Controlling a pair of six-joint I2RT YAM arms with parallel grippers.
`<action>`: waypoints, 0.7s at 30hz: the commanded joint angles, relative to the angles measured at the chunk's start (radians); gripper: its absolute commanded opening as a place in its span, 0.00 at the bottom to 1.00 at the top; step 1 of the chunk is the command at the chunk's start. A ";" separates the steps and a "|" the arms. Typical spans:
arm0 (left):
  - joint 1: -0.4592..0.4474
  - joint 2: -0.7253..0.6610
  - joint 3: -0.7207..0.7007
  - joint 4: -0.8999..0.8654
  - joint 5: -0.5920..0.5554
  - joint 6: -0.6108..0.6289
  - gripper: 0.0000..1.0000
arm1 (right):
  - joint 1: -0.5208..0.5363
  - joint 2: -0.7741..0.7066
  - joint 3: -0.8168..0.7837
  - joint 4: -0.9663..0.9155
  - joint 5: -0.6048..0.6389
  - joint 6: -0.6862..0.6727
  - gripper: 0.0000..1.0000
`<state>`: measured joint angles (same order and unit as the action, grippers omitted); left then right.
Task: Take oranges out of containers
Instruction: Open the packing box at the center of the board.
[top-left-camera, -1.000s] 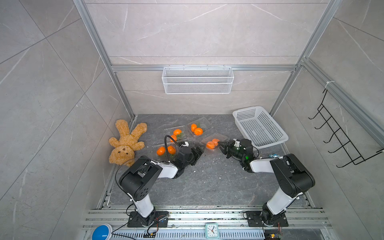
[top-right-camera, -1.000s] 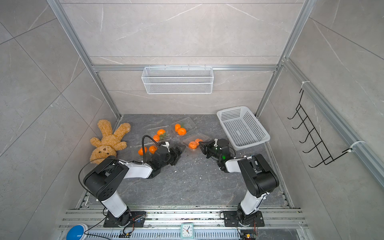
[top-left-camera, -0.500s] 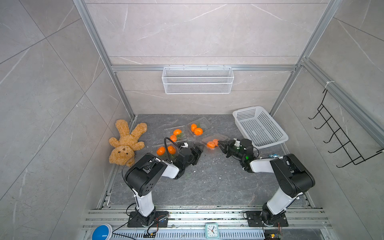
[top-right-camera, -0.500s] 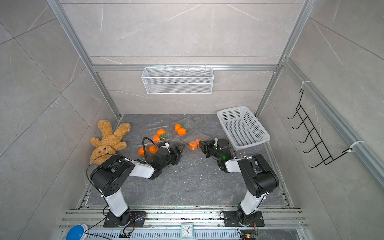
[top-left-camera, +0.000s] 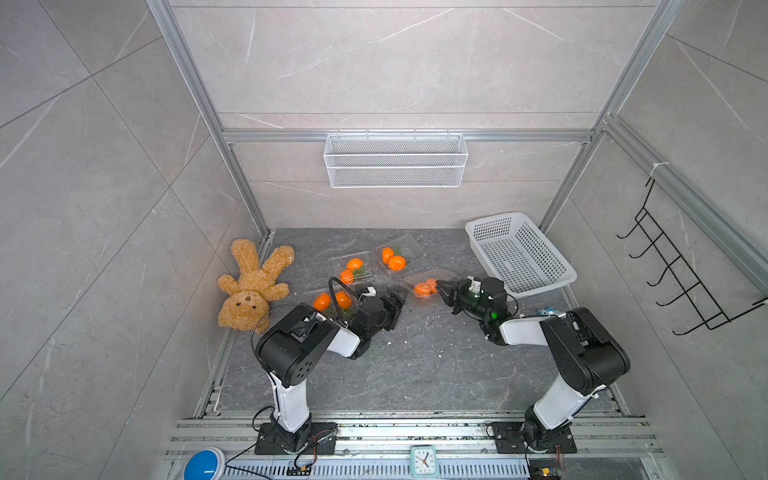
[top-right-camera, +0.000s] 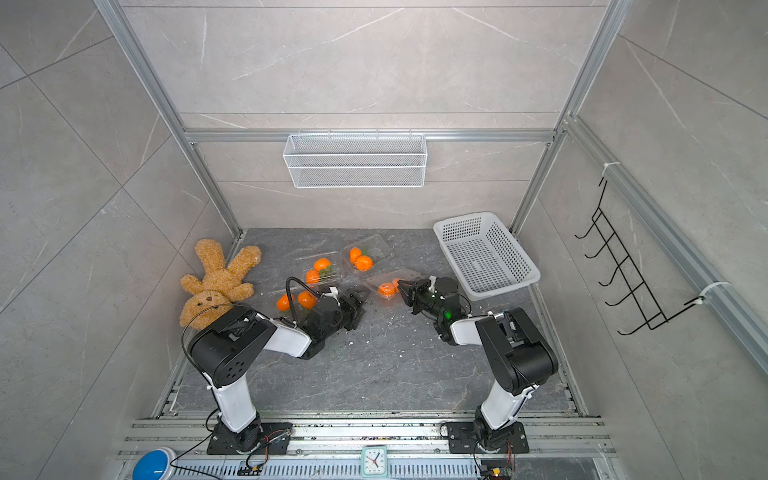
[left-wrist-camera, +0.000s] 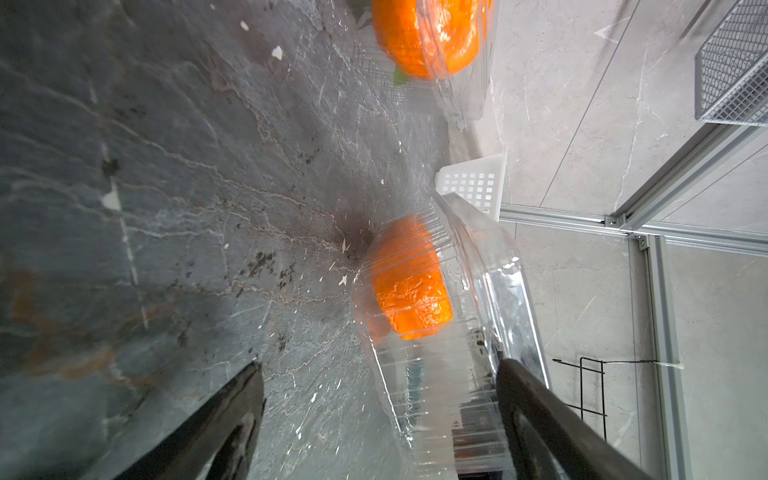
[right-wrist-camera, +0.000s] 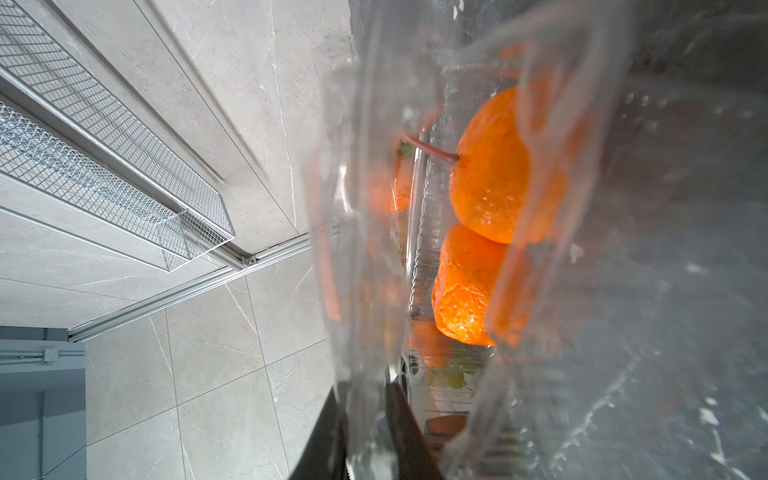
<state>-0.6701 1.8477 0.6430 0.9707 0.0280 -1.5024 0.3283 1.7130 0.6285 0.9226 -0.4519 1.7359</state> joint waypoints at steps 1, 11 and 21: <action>-0.007 0.020 0.023 0.052 -0.007 -0.014 0.89 | 0.005 0.010 0.005 0.019 0.007 0.006 0.18; -0.013 0.044 0.058 0.057 -0.001 -0.018 0.89 | 0.017 0.022 0.001 0.026 0.009 -0.003 0.18; -0.018 0.045 0.034 0.077 -0.012 -0.032 0.89 | 0.020 0.032 -0.007 0.038 0.013 -0.004 0.17</action>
<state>-0.6811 1.8896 0.6739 0.9806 0.0280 -1.5196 0.3386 1.7279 0.6285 0.9413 -0.4404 1.7359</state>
